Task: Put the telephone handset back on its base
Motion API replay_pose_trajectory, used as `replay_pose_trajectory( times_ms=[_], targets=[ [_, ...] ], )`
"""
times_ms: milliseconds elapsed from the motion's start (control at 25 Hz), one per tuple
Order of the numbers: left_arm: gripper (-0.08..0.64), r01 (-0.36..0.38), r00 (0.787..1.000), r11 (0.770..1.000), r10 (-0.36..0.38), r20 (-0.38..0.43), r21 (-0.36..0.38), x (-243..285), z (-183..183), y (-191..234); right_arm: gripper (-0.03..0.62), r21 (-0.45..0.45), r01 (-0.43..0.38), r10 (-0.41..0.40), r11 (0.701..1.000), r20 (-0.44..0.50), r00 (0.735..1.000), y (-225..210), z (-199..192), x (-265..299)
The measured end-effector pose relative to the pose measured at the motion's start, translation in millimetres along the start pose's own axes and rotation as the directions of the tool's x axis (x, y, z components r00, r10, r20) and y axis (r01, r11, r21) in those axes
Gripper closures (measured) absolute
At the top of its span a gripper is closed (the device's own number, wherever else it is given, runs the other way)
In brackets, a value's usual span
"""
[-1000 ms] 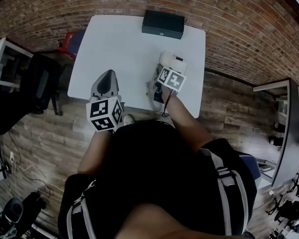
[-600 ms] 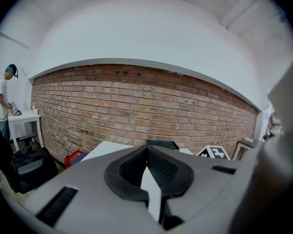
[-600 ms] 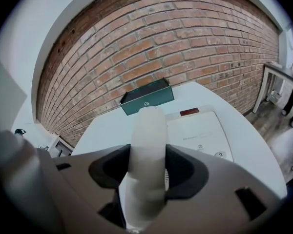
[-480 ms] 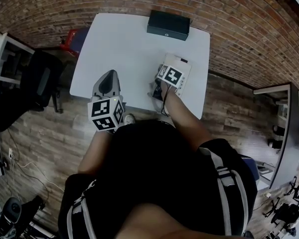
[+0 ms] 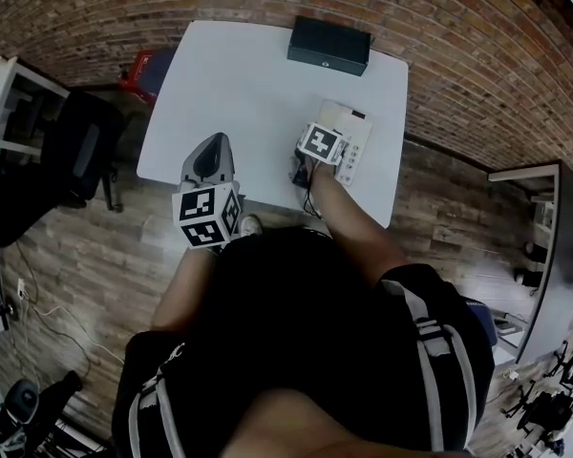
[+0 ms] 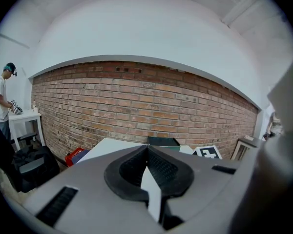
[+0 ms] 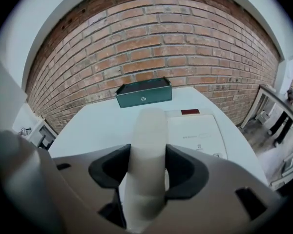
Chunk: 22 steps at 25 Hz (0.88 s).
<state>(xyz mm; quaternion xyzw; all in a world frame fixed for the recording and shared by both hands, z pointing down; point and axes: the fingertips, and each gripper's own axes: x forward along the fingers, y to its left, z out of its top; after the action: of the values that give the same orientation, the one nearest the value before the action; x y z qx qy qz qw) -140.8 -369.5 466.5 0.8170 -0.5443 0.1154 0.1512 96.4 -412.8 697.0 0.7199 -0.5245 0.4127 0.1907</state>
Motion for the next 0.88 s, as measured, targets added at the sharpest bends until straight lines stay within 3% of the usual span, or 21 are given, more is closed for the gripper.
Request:
replay_pose_trajectory(
  times_ms=[160,320,600,640,800,880],
  targets=[
    [0.558,0.007,1.000,1.000,-0.007,-0.004,0.002,-1.0,-1.9,-2.5,0.385,-0.021,0.018,-0.018,1.000,0.012,1.000,2.0,2.0,1.1],
    [0.558,0.009,1.000,1.000,-0.009,-0.005,-0.002,-0.5,-3.9,-2.6,0.372,0.000,-0.024,0.024,1.000,-0.004,1.000,4.1,2.5,-1.0],
    [0.558,0.038,0.999,0.999,-0.038,0.002,-0.007,4.0,-3.2,-11.4,0.348,-0.118,-0.065,0.087,0.991,0.187,0.978,4.8,29.7,-38.6],
    [0.558,0.045,0.999,0.999,-0.045,0.003,-0.008,5.7,-3.0,-13.4,0.353,-0.126,-0.091,0.118,0.988,0.231,0.966,6.6,36.1,-48.9],
    [0.558,0.087,0.996,0.996,-0.087,0.003,-0.001,14.4,-2.3,-27.5,0.561,-0.161,-0.148,0.207,0.976,0.463,0.862,3.1,73.8,-105.2],
    [0.558,0.112,0.994,0.994,-0.112,0.010,0.003,19.1,0.6,-36.6,0.592,-0.165,-0.138,0.208,0.976,0.548,0.810,-6.1,90.7,-134.3]
  ],
)
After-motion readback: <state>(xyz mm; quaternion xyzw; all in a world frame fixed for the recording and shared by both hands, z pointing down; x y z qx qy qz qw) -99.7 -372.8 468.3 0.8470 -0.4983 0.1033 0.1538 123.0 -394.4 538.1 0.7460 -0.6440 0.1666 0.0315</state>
